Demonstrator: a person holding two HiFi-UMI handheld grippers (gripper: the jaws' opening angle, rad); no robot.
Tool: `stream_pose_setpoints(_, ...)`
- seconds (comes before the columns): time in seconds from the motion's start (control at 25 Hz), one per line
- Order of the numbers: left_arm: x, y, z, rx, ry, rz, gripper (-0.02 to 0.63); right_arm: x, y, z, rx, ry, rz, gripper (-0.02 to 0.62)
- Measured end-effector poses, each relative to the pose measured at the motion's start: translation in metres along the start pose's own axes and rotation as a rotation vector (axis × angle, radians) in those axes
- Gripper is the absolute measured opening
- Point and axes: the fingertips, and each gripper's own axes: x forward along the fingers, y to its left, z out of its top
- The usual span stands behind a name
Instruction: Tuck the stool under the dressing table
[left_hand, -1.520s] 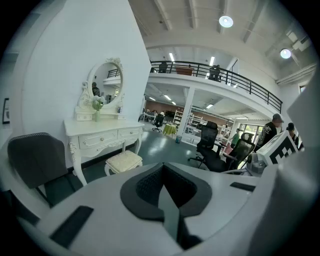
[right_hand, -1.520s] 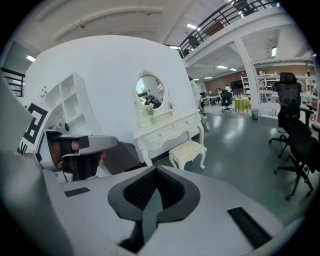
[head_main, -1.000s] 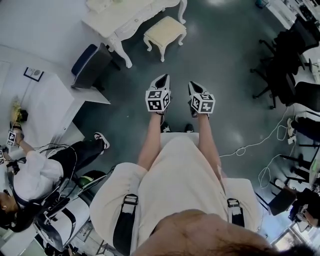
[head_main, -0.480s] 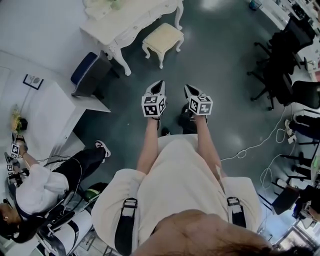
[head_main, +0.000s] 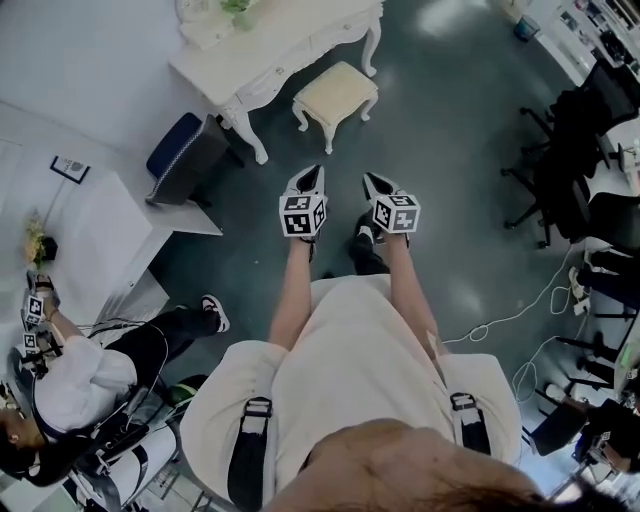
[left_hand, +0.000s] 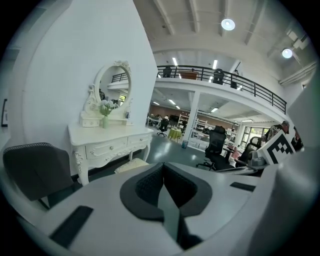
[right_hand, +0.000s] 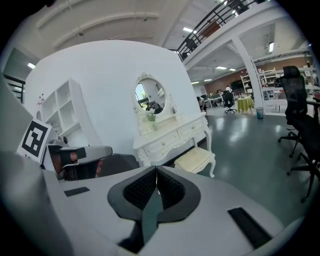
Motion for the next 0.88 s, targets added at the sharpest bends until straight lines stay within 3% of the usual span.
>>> stream_pose_setpoints(0.44, 0.096, 0.019, 0.081, 0.017, -0.061, 0.073, 0.015, 0.065, -0.064, 0.087, 0.038, -0.037, 0.058, 0.043)
stream_pose_setpoints(0.88, 0.16, 0.032, 0.114, -0.013, -0.058, 0.165, 0.015, 0.11, -0.122, 0.136, 0.048, -0.039, 0.118, 0.043)
